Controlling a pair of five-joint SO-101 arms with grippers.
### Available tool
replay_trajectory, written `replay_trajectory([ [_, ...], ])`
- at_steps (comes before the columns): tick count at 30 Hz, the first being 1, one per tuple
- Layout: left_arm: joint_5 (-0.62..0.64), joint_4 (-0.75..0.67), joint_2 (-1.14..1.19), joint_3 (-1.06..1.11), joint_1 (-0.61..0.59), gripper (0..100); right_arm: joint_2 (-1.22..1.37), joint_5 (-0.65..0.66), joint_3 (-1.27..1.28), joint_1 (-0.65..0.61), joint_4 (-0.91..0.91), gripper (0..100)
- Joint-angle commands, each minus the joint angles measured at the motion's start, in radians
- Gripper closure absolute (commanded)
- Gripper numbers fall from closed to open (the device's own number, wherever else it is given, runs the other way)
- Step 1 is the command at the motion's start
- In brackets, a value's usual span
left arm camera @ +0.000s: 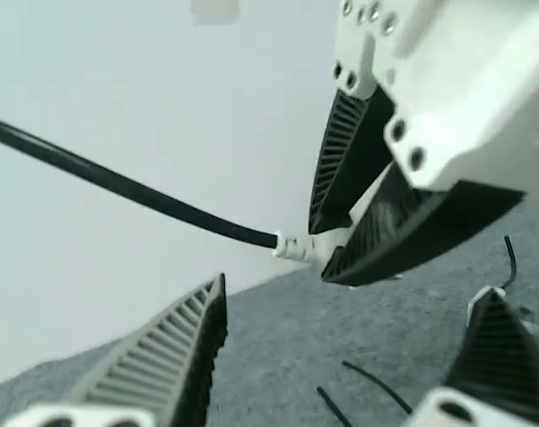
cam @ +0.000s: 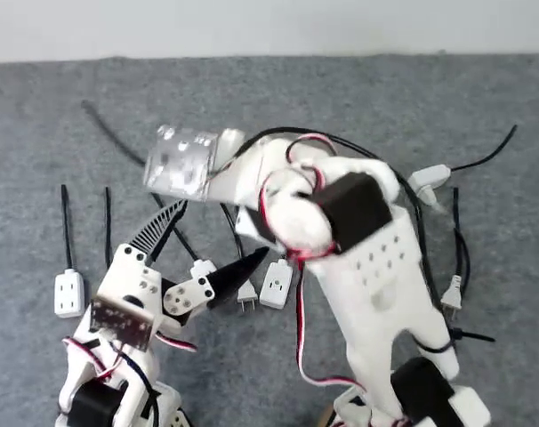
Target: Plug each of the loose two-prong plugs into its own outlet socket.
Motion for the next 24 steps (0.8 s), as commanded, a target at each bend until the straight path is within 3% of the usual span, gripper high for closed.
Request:
replay_trajectory([
  [1, -0.009, -0.097, -0.015, 0.068, -0.003, 59, -0.051, -0.037, -0.141, -0.05, 0.064, 98.9],
  [17, -0.009, -0.112, -0.015, 0.081, -0.005, 59, -0.05, -0.106, -0.117, -0.166, 0.074, 99.0],
  [24, -0.002, -0.147, -0.015, 0.079, -0.101, 59, -0.117, -0.133, 0.014, -0.171, 0.074, 99.0],
])
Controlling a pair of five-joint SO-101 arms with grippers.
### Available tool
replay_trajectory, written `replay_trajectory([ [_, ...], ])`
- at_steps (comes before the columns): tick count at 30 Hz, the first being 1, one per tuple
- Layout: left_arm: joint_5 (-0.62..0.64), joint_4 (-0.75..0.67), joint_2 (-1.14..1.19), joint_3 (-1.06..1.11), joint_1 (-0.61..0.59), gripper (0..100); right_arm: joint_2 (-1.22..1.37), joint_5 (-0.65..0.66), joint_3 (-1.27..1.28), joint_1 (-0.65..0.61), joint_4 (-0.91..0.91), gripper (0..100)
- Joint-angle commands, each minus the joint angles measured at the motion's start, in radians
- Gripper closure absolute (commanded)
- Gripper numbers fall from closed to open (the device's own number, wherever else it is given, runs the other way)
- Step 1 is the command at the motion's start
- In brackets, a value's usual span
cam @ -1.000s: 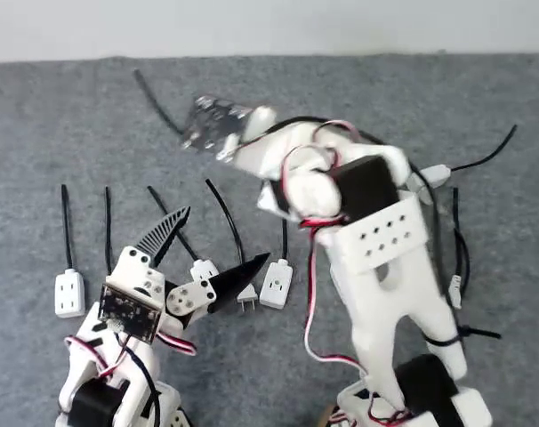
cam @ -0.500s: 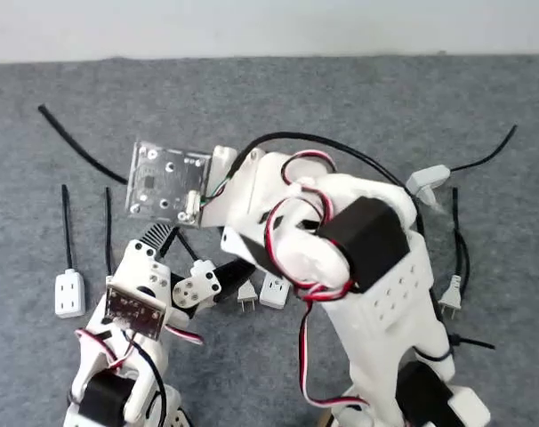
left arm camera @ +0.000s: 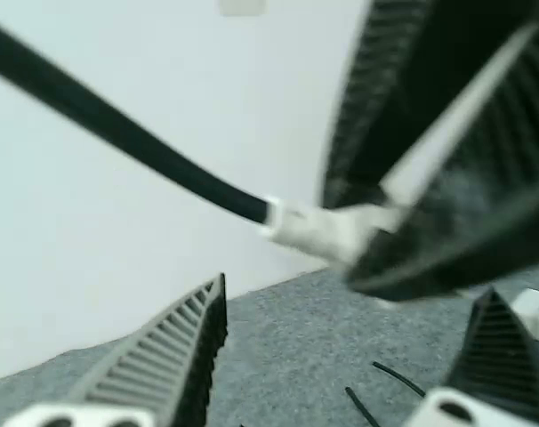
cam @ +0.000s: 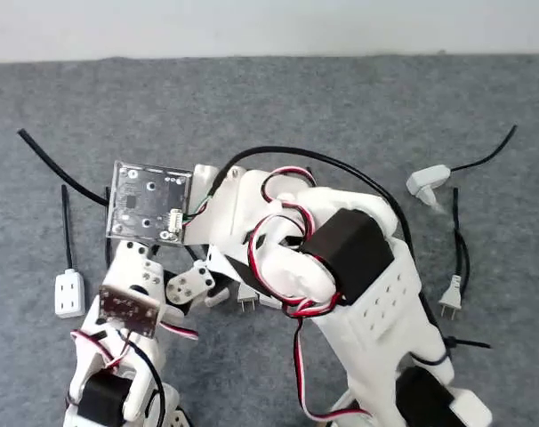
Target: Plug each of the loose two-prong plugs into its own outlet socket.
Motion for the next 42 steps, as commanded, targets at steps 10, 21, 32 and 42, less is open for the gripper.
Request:
replay_trajectory([
  [10, 0.034, 0.008, -0.015, -0.018, -0.015, 59, -0.117, -0.014, 0.097, -0.004, 0.038, 99.0],
  [21, 0.06, 0.183, -0.018, -0.117, 0.107, 59, -0.122, -0.008, 0.106, 0.01, 0.03, 99.0],
  [32, 0.112, 0.135, -0.017, -0.171, 0.11, 59, -0.13, -0.009, 0.106, 0.005, 0.016, 99.0],
  [42, 0.084, -0.012, -0.015, -0.048, 0.023, 59, -0.165, -0.017, 0.104, 0.002, 0.033, 99.0],
])
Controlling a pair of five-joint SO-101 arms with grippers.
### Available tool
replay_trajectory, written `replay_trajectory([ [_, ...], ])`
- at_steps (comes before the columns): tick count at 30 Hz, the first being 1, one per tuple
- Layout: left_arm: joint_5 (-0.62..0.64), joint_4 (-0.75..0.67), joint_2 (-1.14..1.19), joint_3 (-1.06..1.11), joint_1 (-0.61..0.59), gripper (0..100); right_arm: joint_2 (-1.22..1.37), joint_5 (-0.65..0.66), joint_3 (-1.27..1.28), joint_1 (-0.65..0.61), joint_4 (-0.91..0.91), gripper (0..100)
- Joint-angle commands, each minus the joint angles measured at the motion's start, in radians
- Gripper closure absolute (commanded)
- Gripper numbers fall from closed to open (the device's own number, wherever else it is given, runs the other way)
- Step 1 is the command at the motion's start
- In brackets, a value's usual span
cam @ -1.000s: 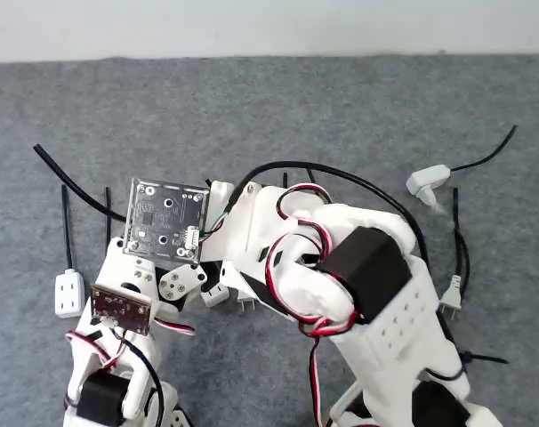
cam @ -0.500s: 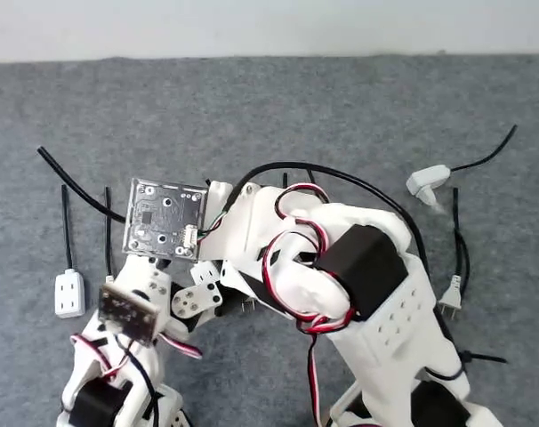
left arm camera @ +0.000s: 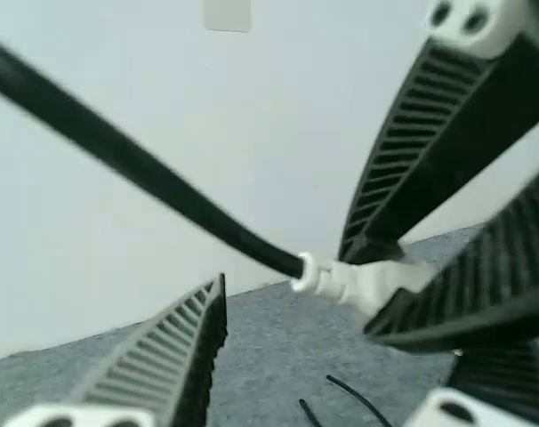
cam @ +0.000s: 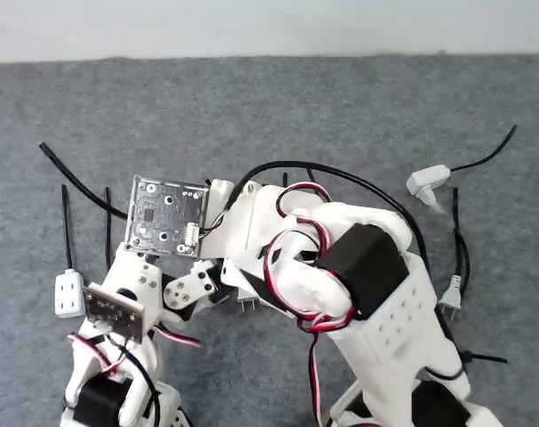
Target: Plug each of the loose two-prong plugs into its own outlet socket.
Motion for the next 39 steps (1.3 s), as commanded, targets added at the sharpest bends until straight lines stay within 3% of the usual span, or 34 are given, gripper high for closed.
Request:
replay_trajectory([
  [1, -0.014, -0.057, -0.015, 0.015, -0.025, 59, -0.073, -0.014, -0.008, -0.012, 0.033, 99.0],
  [7, -0.014, -0.057, -0.015, 0.021, -0.025, 59, -0.114, -0.078, 0.018, -0.067, 0.039, 99.0],
  [20, -0.014, -0.057, -0.015, 0.025, -0.1, 59, -0.24, -0.078, 0.195, -0.061, 0.041, 99.0],
  [39, -0.009, -0.021, -0.015, 0.025, -0.092, 59, -0.317, -0.077, 0.368, -0.065, 0.03, 98.9],
])
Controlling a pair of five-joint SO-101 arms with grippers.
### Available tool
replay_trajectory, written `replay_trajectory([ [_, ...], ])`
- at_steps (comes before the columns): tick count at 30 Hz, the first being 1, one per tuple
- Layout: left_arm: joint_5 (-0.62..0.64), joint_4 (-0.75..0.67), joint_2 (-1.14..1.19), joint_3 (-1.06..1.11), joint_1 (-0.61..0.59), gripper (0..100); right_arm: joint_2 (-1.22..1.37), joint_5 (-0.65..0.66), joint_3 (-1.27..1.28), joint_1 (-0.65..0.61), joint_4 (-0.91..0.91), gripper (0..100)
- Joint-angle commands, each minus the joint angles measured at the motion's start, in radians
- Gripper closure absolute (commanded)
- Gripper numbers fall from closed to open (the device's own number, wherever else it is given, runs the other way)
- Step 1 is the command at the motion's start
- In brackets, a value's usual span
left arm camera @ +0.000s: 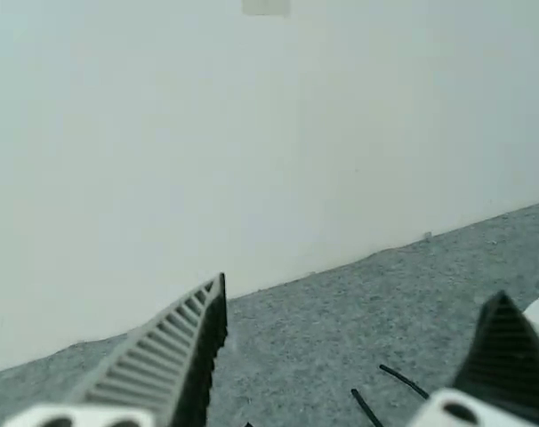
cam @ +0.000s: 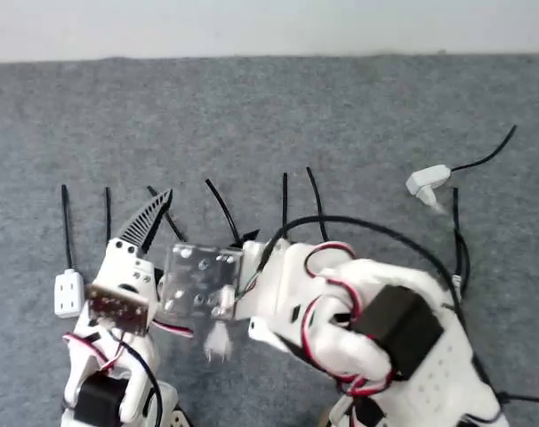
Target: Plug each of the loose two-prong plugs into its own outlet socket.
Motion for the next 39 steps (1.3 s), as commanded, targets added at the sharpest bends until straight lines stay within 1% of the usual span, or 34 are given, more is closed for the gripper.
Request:
replay_trajectory([
  [1, 0.002, 0.012, -0.017, -0.004, -0.006, 59, -0.018, -0.011, -0.005, -0.012, 0.03, 98.9],
  [13, -0.006, 0.015, -0.017, 0.03, -0.015, 59, -0.022, -0.018, -0.006, -0.007, 0.03, 98.7],
  [16, -0.046, -0.011, -0.017, 0.059, -0.031, 59, -0.022, -0.048, -0.009, -0.005, 0.031, 98.7],
  [18, -0.054, -0.048, -0.015, 0.082, -0.071, 59, -0.022, -0.068, -0.006, -0.005, 0.035, 98.7],
  [20, -0.054, -0.078, -0.015, 0.088, -0.135, 59, -0.019, -0.074, -0.005, -0.005, 0.038, 98.6],
  [23, -0.054, -0.087, -0.015, 0.087, -0.23, 59, -0.013, -0.075, -0.003, -0.005, 0.039, 98.6],
  [25, -0.055, -0.084, -0.015, 0.094, -0.273, 59, -0.013, -0.101, 0.021, -0.005, 0.036, 98.6],
  [28, -0.089, -0.041, -0.015, 0.111, -0.316, 59, -0.008, -0.152, 0.1, -0.005, 0.031, 96.8],
  [31, -0.075, 0.017, -0.015, 0.113, -0.371, 59, 0.025, -0.195, 0.183, 0.005, 0.03, 89.4],
  [34, -0.06, 0.083, -0.014, 0.107, -0.41, 59, 0.061, -0.195, 0.241, 0.047, -0.005, 84.2],
  [37, -0.058, 0.157, -0.014, 0.079, -0.44, 59, 0.093, -0.193, 0.311, 0.065, -0.056, 84.1],
  [39, -0.035, 0.207, -0.014, 0.058, -0.476, 59, 0.107, -0.184, 0.368, 0.064, -0.096, 84.1],
])
